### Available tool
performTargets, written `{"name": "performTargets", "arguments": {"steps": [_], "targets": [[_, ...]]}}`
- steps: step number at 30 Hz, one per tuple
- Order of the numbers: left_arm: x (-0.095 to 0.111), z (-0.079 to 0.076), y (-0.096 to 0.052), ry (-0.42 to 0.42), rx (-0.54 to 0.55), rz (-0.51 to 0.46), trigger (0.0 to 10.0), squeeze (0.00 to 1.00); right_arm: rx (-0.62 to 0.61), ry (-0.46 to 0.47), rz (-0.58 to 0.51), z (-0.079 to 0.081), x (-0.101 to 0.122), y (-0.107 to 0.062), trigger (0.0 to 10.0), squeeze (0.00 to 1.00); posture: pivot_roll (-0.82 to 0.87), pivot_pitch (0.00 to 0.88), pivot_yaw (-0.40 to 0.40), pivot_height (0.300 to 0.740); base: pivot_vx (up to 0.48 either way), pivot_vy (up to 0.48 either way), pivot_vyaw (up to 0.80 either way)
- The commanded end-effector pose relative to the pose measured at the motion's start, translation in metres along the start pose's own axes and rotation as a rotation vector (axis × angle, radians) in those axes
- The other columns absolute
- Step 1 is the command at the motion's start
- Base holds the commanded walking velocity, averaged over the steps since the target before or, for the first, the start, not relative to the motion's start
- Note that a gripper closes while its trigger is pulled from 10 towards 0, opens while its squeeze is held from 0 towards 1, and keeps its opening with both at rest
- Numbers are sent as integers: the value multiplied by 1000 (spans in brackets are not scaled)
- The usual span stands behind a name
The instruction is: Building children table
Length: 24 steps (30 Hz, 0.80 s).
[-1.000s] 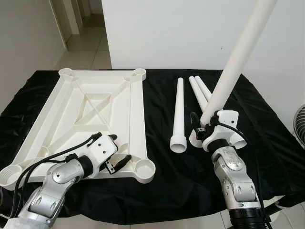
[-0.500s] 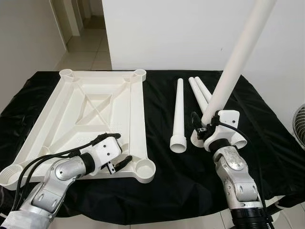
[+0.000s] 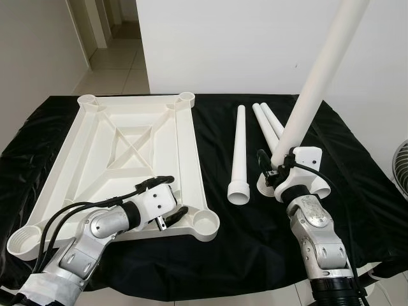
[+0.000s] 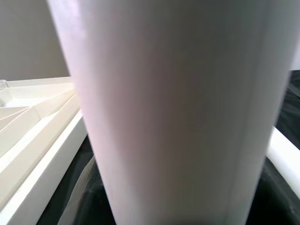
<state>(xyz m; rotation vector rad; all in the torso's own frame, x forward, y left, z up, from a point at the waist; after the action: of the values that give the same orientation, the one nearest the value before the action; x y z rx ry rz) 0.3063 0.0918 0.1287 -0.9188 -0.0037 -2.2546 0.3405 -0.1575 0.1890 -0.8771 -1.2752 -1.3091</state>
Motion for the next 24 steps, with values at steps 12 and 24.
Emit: {"name": "performTargets", "arguments": {"steps": [12,24], "targets": [[28,-28,48,-34,-25,-92,10000,0,3,4,-16,4,7,1,10000,0,-62,77,10,740,0,0,0],[33,4,48,-66,77,-120,10000,0,22,18,-19,9,8,2,10000,0,-36,88,20,740,0,0,0]]}}
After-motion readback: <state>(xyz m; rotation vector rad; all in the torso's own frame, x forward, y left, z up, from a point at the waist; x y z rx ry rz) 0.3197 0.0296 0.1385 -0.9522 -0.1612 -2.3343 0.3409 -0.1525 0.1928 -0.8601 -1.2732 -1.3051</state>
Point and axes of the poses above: a point about 5 cm out from each wrist's last joint towards the gripper, its own y axis pointing out of the wrist towards the gripper, its own x axis along the axis of the wrist's last joint, z = x × y, the point moved 4 cm from there along y, pointing out of the wrist towards the gripper, and after that the axes turned 13 degrees about y, right-handed, at the moved point
